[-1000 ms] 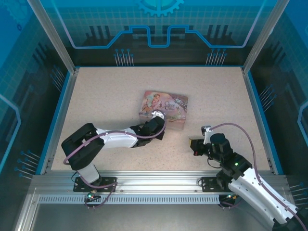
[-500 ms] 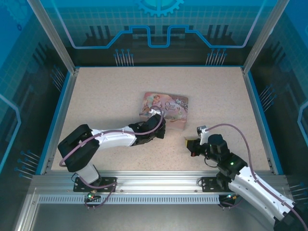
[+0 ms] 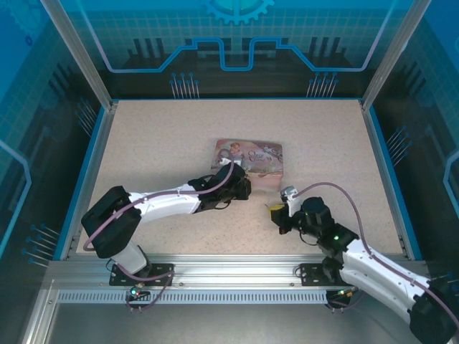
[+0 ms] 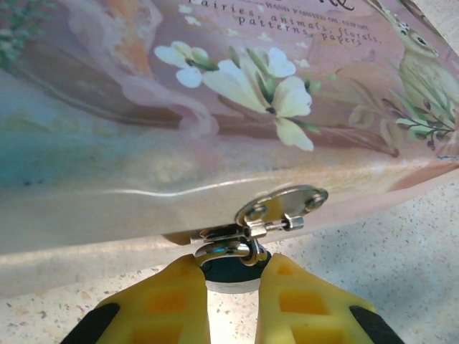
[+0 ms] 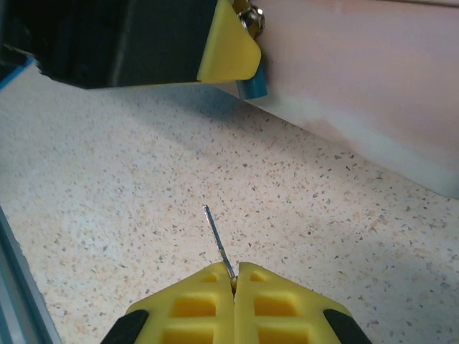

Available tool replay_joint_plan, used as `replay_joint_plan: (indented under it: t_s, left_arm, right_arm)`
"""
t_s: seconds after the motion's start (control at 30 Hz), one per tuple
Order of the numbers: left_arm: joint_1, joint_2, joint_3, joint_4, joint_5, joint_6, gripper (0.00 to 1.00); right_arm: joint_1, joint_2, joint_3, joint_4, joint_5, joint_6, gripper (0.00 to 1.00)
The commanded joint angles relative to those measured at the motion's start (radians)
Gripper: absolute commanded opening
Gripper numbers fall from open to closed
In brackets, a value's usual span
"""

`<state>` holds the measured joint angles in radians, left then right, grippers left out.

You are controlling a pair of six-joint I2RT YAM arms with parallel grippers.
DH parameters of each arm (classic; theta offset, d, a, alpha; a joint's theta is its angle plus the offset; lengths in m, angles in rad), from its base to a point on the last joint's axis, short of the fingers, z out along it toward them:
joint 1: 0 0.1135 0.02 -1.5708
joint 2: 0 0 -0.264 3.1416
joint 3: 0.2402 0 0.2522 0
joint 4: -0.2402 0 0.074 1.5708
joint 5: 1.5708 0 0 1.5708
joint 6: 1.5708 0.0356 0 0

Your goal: Unlock a padlock with a key

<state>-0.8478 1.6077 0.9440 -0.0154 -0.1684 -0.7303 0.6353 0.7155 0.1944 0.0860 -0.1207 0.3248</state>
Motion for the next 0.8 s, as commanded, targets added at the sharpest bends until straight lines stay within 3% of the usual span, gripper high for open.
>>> replay_joint_plan:
  t_s: [0.0, 0.4, 0.77]
  left_arm:
    - [0.015, -0.05, 0.051, 0.011, 0.076, -0.051, 0.0]
    - [0.042, -0.072, 0.047, 0.016, 0.143, -0.109, 0.0]
    - [0.045, -0.087, 0.045, 0.025, 0.155, -0.128, 0.0]
  right_arm:
    - [0.013, 0.076, 0.046, 0.109, -0.037, -0.087, 0.0]
    - [-0.016, 0.315, 0.112, 0.241, -0.067, -0.204, 0.0]
    - [-0.025, 0.419, 0.144, 0.323, -0.026, -0.222, 0.0]
